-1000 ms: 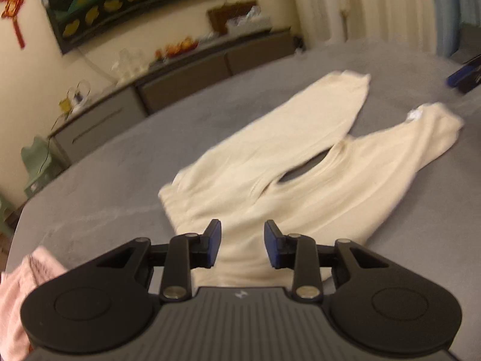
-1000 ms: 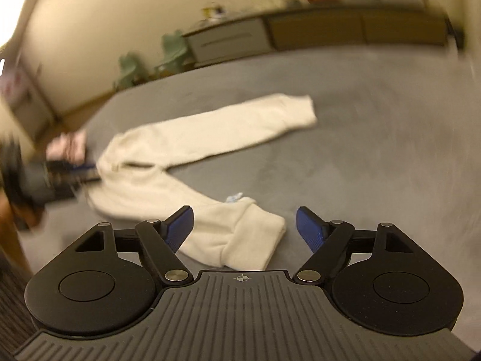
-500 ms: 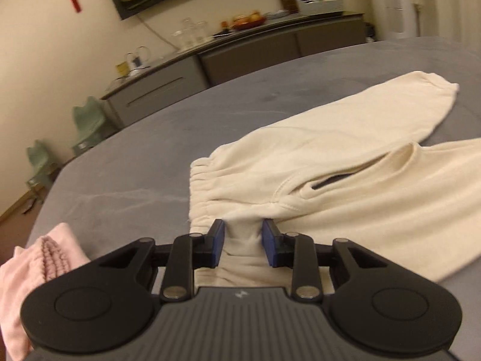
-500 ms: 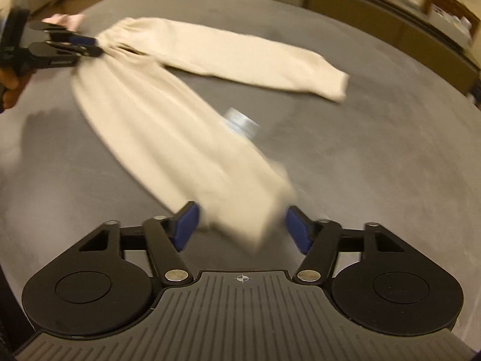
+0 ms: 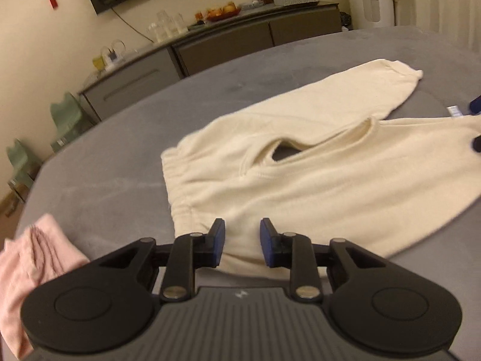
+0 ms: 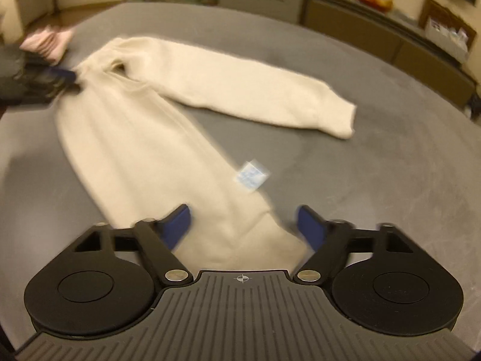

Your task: Fold clothes

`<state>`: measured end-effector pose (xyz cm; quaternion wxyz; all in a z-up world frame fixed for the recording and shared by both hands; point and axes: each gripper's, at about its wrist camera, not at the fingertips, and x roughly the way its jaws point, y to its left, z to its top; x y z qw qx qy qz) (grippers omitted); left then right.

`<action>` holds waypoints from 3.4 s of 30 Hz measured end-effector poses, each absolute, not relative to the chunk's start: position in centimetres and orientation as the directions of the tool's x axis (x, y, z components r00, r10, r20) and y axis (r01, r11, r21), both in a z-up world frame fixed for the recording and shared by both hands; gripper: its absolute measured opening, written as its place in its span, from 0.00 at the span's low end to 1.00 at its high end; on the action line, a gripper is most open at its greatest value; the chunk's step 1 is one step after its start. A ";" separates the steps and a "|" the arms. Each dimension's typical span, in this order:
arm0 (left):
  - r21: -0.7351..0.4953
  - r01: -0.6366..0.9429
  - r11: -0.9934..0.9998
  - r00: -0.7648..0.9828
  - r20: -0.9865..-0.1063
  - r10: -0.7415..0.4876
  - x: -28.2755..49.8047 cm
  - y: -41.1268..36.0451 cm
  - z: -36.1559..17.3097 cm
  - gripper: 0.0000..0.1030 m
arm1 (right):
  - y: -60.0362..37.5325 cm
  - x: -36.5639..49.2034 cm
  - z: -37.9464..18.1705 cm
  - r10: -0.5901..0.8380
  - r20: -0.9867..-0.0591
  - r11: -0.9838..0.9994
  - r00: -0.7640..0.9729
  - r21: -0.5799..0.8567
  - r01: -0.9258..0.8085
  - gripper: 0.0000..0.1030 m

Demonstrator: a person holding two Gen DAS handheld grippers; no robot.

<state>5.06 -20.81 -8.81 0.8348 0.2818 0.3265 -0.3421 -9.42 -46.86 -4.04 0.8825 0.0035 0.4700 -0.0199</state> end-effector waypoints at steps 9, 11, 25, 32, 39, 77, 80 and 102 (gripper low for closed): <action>0.224 0.653 0.724 0.643 -0.668 -0.374 13.1 -18.6 -6.4 0.51 | -53.1 -6.1 2.2 -0.076 -0.686 0.990 0.724 0.035 0.137 0.98; 0.214 0.642 0.736 0.646 -0.667 -0.370 15.1 -19.1 -6.7 0.51 | -54.3 -4.2 1.5 -0.101 -0.675 0.984 0.731 0.039 0.172 0.98; 0.135 0.699 0.702 0.586 -0.672 -0.453 17.9 -23.3 -8.8 0.22 | -55.5 4.7 -5.2 -0.066 -0.751 0.994 0.657 0.011 0.112 0.25; 0.147 0.721 0.677 0.625 -0.561 -0.543 14.3 -20.4 -5.1 0.20 | -50.9 0.8 -0.8 -0.154 -0.656 0.974 0.739 -0.228 0.000 0.07; 0.231 0.791 0.566 0.573 -0.605 -0.553 6.9 -12.7 -5.9 0.33 | -41.9 -12.8 -2.6 -0.234 -0.465 0.659 0.854 -0.721 -0.213 0.62; -0.392 0.429 0.814 0.354 -0.756 -0.551 12.6 -12.7 -7.7 0.06 | -48.1 -12.3 -6.1 0.203 -0.703 0.857 0.681 0.464 0.223 0.08; -0.398 0.463 0.792 0.390 -0.711 -0.585 12.5 -12.9 -6.1 0.04 | -47.6 -12.3 -5.4 0.192 -0.696 0.879 0.692 0.436 0.195 0.03; -0.320 0.548 0.773 0.368 -0.737 -0.566 14.7 -15.2 -8.7 0.09 | -48.7 -13.9 -5.4 0.098 -0.749 0.896 0.655 0.353 0.270 0.03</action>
